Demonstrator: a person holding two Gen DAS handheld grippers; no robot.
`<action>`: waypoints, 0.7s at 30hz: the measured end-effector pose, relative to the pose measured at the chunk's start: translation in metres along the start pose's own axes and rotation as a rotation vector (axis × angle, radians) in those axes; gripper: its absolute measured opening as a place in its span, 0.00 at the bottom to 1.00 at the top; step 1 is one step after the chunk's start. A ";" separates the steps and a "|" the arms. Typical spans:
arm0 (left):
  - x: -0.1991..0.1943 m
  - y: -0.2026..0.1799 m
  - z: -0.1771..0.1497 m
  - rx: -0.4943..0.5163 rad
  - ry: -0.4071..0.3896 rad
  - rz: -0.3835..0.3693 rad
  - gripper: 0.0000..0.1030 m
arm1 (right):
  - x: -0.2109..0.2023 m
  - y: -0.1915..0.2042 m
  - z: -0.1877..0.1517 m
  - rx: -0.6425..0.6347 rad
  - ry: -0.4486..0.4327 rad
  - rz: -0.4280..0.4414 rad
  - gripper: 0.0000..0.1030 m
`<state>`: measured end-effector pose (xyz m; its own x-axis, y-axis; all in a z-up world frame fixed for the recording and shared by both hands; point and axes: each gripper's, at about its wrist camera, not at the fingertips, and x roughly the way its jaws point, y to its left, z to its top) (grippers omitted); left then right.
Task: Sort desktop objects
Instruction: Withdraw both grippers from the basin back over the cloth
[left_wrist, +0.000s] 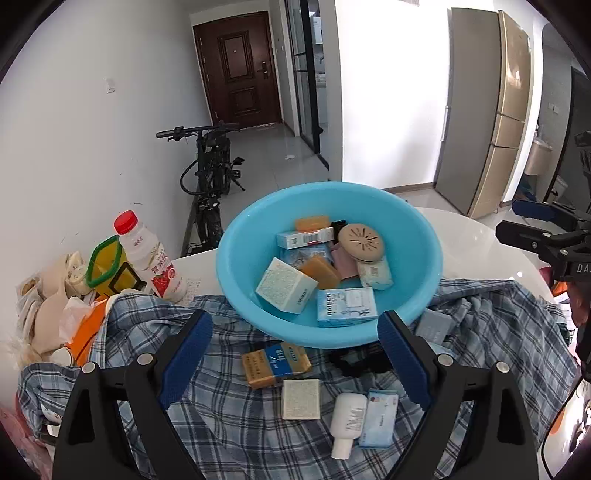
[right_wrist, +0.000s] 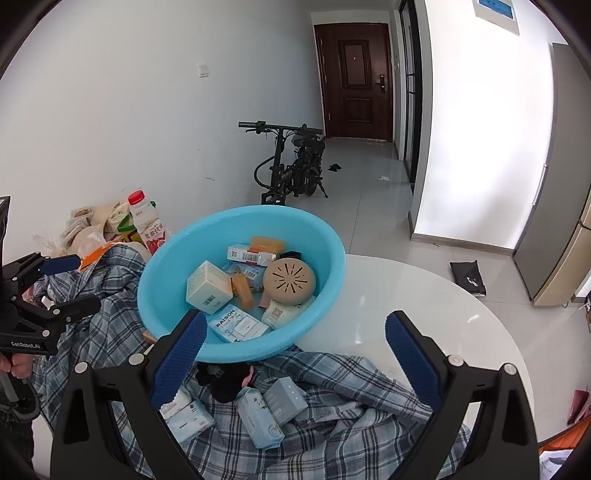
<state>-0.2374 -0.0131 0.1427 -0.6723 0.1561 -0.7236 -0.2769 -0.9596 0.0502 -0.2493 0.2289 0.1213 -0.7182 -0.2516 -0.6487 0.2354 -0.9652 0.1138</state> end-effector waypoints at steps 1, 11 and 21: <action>-0.004 -0.003 -0.003 -0.007 -0.005 -0.026 0.90 | -0.006 0.001 -0.003 -0.003 -0.007 0.010 0.94; -0.055 -0.043 -0.051 0.081 -0.115 -0.036 0.90 | -0.048 0.020 -0.037 -0.050 -0.059 0.102 0.95; -0.085 -0.050 -0.098 0.019 -0.177 -0.076 0.90 | -0.080 0.032 -0.064 -0.054 -0.135 0.120 0.95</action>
<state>-0.0987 -0.0011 0.1340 -0.7589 0.2681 -0.5935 -0.3433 -0.9391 0.0148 -0.1427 0.2226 0.1290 -0.7631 -0.3756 -0.5260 0.3569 -0.9233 0.1415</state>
